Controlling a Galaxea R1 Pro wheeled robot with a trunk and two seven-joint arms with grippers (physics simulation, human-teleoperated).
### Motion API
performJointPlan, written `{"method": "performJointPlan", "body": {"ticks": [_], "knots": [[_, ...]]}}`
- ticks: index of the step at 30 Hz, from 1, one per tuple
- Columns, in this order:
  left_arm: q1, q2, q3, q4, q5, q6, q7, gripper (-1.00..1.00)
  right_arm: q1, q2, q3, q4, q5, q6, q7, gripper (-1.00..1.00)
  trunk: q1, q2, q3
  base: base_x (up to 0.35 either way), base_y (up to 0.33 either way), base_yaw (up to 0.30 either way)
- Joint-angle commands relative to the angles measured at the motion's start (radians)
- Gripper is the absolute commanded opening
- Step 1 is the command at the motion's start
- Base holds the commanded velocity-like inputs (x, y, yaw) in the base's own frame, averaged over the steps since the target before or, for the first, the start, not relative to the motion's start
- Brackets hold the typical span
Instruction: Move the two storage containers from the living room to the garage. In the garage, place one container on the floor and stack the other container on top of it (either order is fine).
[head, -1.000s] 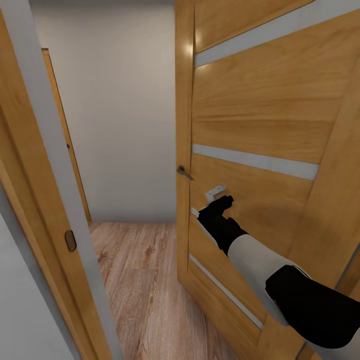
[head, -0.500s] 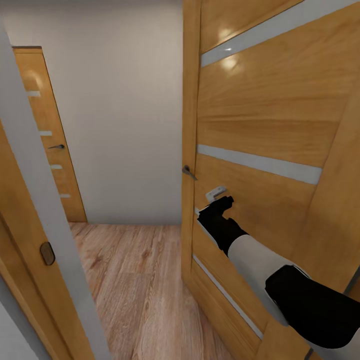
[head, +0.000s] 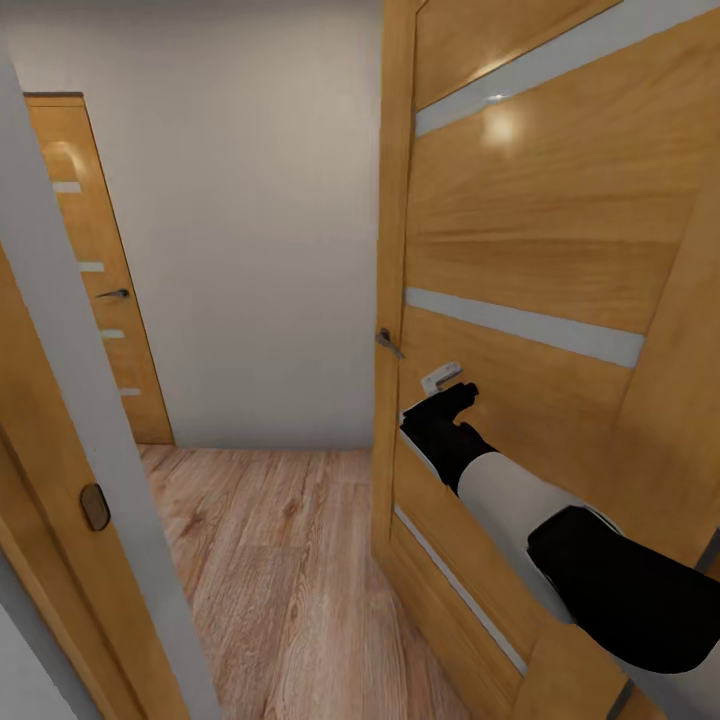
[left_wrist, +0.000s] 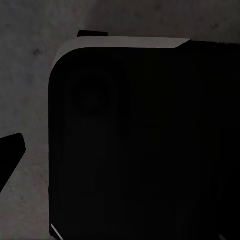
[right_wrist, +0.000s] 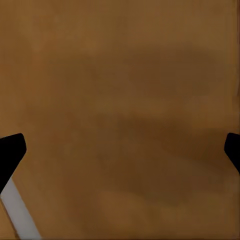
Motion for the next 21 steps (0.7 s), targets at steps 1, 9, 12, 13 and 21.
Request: {"method": "performJointPlan", "body": {"ticks": [1,9,12,13,21], "knots": [[0.000,0.000,0.000,0.000,0.007,-0.002,-0.001,1.00,-0.004,0.000,0.005,0.005,0.000,0.008,-0.004,1.00,0.000,-0.001,-0.001,0.000,0.000,0.000],[0.000,0.000,0.000,0.000,0.007,-0.002,-0.001,1.00,-0.018,0.000,0.005,0.026,-0.010,0.004,-0.004,1.00,0.000,-0.001,-0.001,0.000,0.000,0.000],[0.000,0.000,0.000,0.000,0.007,-0.002,-0.001,1.00,-0.035,0.000,0.003,0.029,-0.012,0.004,-0.004,1.00,0.000,-0.001,-0.001,0.000,0.000,0.000],[0.000,0.000,0.000,0.000,0.007,-0.002,-0.001,1.00,-0.038,0.000,0.002,0.029,-0.013,0.004,-0.004,1.00,0.000,-0.001,-0.001,0.000,0.000,0.000],[0.000,0.000,0.000,0.000,0.007,-0.002,-0.001,1.00,-0.043,0.000,-0.002,0.013,-0.011,0.007,-0.007,1.00,0.000,-0.001,-0.001,0.000,0.000,0.000]]}}
